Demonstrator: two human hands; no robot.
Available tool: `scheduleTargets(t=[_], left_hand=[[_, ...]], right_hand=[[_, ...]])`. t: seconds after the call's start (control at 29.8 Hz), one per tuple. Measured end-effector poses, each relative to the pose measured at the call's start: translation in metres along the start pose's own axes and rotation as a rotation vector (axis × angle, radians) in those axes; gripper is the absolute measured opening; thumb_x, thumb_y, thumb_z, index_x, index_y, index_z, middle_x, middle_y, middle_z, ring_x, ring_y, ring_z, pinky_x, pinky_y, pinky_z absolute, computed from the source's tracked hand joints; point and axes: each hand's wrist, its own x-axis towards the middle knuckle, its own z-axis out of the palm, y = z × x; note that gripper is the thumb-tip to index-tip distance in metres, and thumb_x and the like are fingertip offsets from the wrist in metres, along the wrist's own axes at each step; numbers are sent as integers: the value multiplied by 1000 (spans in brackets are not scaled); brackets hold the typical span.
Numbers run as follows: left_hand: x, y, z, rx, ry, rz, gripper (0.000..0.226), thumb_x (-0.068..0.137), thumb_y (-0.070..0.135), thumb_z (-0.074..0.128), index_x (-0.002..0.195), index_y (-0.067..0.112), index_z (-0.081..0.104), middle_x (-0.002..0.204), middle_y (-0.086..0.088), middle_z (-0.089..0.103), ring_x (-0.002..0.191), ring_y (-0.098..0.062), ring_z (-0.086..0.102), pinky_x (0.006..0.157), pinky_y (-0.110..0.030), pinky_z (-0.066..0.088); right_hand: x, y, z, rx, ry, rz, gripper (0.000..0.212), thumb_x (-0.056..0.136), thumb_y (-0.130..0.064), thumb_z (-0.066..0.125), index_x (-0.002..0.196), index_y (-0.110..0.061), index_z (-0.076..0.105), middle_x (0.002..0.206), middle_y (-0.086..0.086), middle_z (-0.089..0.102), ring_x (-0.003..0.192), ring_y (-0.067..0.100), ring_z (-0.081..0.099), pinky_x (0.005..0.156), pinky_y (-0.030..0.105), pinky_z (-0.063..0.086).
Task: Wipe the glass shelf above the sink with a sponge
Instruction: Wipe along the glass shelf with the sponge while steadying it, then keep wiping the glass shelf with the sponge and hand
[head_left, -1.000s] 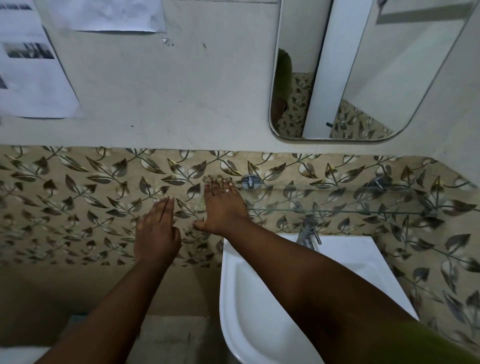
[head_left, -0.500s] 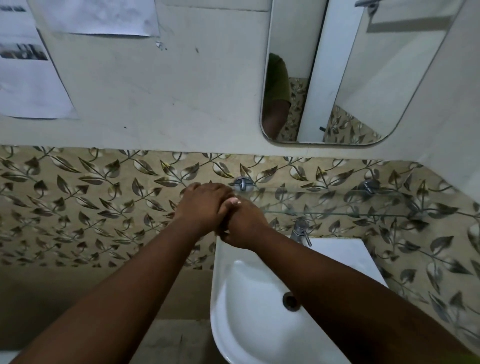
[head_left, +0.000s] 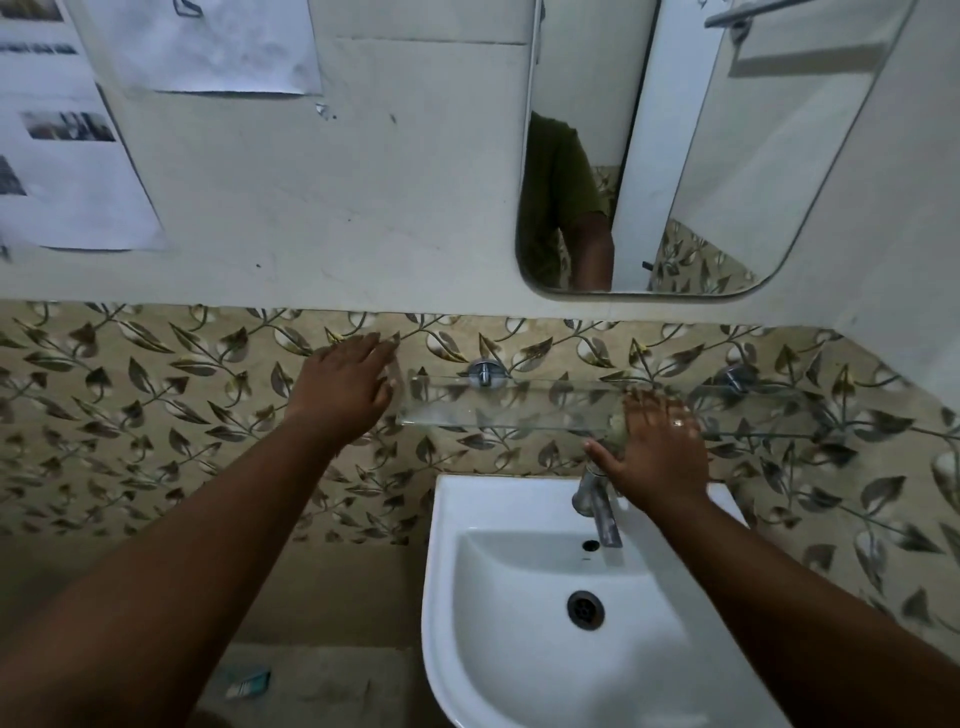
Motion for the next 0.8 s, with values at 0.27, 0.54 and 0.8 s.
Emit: scheduleTargets(t=[0.27,0.54,0.8], left_hand=[[-49,-12,34,43,-84,-11,94,85,61,41,160,23,-1,169,-1,2,156,-17,4,125,-42,5],[-65,5,43,25,-110,75,85,85,55,44,159,28,11,169,-3,10,156,-20,8,124,-48,15],[-76,5,50,20,-98,95,84,85,49,49,158,26,15,168,-5,14,155,-23,12,123,-48,16]], right_hand=[[4,-102,3,105,14,-42,122,74,-95,27,157,-5,29,160,22,35,150,43,27,124,56,14],[5,-205,-3,87,-97,-354,107,85,-75,43,162,-8,8,169,19,9,156,39,6,126,54,3],[10,-221,-6,59,-72,-602,93,89,-52,59,162,-14,15,169,15,14,154,37,17,126,49,11]])
